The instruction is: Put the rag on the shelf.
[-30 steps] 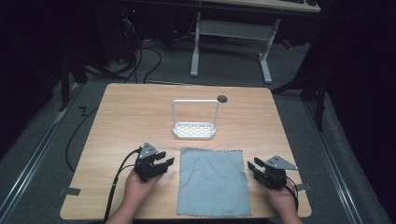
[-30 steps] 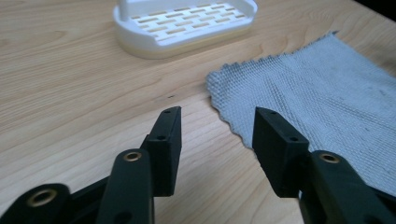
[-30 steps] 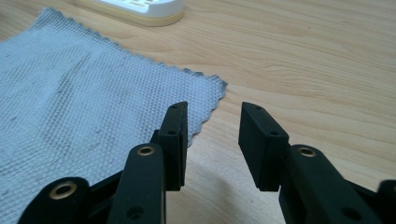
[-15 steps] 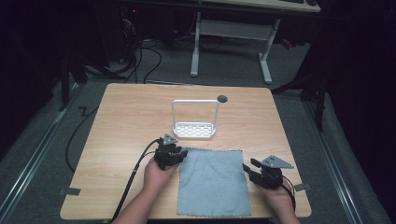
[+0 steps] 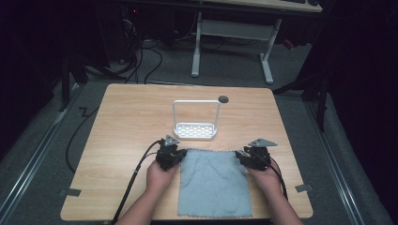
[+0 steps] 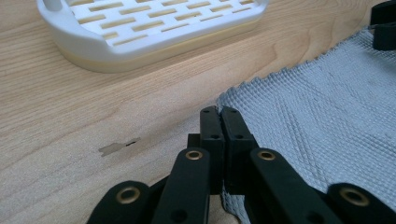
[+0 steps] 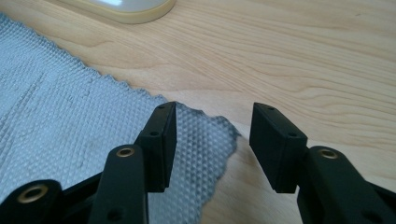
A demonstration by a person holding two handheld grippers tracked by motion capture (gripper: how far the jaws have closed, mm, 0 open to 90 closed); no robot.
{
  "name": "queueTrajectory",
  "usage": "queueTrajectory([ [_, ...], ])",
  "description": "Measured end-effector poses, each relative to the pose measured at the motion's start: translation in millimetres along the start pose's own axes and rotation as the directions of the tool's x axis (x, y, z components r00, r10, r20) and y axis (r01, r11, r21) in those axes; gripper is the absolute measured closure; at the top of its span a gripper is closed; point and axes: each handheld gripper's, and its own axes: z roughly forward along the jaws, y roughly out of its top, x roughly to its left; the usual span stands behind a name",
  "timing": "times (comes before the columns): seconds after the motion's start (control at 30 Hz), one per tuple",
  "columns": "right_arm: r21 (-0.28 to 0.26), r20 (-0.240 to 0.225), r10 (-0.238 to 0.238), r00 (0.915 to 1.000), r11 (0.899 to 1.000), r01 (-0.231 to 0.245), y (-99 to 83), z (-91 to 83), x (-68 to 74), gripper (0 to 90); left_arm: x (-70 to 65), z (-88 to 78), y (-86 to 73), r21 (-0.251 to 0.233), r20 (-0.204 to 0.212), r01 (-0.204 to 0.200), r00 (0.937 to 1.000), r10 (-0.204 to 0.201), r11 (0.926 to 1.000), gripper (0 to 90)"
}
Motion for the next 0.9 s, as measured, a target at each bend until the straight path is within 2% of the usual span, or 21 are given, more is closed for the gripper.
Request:
queueTrajectory([
  [0.1, 0.018, 0.023, -0.020, 0.9995, 1.000, 0.020, 1.3, 5.1, 4.2, 54.2, 0.0, -0.3, -0.3, -0.002, 0.001, -0.002, 1.0000, 0.002, 1.0000, 89.3],
  [0.23, 0.018, 0.037, -0.008, 0.9993, 1.000, 0.007, -0.1, 3.3, 5.6, 56.7, -0.4, -0.6, -0.5, -0.003, 0.003, -0.006, 1.0000, 0.006, 1.0000, 89.4],
  [0.33, 0.004, 0.036, 0.000, 0.9994, 1.000, 0.000, -3.5, 1.1, 7.9, 68.3, -1.0, -0.6, -0.5, -0.003, 0.005, -0.010, 0.9999, 0.010, 0.9999, 89.4],
  [0.4, 0.002, 0.015, 0.004, 0.9999, 1.000, -0.004, -4.4, 0.2, 9.6, 83.6, -1.2, -1.5, -0.8, -0.006, 0.007, -0.009, 0.9999, 0.009, 0.9999, 89.4],
  [0.43, -0.004, 0.003, 0.011, 0.9999, 1.000, -0.011, -5.3, 0.1, 10.0, 87.7, -1.5, -1.9, -1.3, -0.017, 0.008, -0.010, 0.9999, 0.010, 0.9998, 89.5],
  [0.5, -0.016, -0.009, 0.012, 0.9999, 1.000, -0.012, -7.0, -0.1, 12.2, 88.5, -1.5, -5.2, -2.4, -0.028, 0.020, -0.015, 0.9997, 0.016, 0.9995, 89.6],
  [0.6, -0.061, -0.020, -0.029, 0.9994, 0.998, 0.028, -5.6, -6.2, 20.4, 88.7, -1.2, -13.4, -5.9, -0.068, 0.042, -0.008, 0.9990, 0.011, 0.9977, 89.7],
  [0.7, -0.108, -0.031, -0.037, 0.9988, 0.994, 0.033, -3.6, -13.7, 26.5, 88.7, -2.4, -22.8, -11.7, -0.107, 0.036, -0.024, 0.9989, 0.028, 0.9940, 89.7],
  [0.8, -0.151, -0.022, -0.050, 0.9985, 0.988, 0.046, -1.7, -20.5, 31.2, 88.9, -3.0, -33.0, -14.4, -0.130, 0.034, -0.029, 0.9989, 0.034, 0.9911, 89.6],
  [0.9, -0.194, -0.031, -0.057, 0.9979, 0.980, 0.050, 0.5, -26.5, 36.9, 88.9, -4.8, -46.9, -14.7, -0.172, 0.024, -0.033, 0.9990, 0.037, 0.9846, 89.6],
])
